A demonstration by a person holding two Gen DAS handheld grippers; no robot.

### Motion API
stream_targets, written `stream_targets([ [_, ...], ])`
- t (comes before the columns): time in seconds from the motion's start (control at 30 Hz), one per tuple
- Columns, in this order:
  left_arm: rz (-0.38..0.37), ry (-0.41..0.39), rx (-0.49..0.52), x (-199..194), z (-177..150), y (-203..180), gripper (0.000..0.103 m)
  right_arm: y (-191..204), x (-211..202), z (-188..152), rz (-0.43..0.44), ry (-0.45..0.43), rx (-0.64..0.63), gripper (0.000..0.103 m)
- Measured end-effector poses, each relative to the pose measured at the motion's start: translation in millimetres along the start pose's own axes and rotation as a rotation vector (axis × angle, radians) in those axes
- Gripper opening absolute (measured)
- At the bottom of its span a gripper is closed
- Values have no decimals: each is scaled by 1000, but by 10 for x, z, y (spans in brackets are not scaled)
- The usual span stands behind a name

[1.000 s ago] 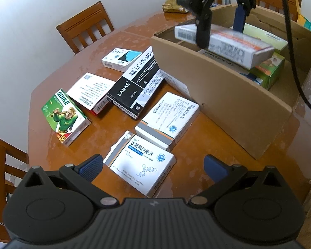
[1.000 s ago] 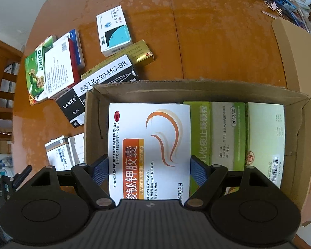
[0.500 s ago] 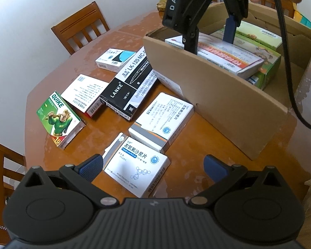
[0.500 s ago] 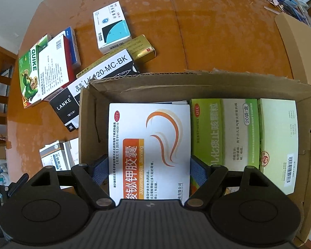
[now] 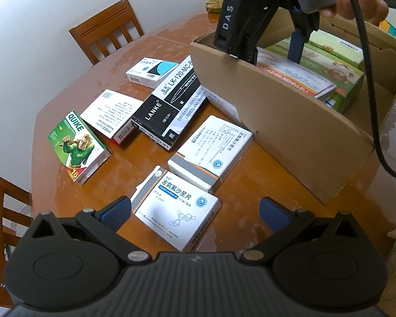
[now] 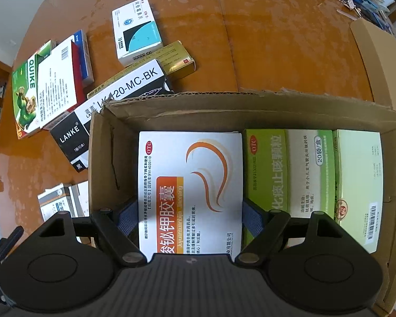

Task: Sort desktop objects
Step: 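Open the right gripper to release the capsule box upright in the cardboard box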

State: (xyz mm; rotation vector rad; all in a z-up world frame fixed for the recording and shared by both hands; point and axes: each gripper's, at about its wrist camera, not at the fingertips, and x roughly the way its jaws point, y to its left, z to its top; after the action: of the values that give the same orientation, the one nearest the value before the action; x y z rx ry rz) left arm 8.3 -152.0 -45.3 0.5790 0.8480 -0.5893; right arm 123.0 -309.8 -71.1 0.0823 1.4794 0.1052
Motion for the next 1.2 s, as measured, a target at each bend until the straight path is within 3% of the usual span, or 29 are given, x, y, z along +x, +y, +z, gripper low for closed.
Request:
stream_targets([
  [1.2, 2, 1, 2, 10, 1, -12, 103, -2, 15, 39, 17, 20, 8, 84],
])
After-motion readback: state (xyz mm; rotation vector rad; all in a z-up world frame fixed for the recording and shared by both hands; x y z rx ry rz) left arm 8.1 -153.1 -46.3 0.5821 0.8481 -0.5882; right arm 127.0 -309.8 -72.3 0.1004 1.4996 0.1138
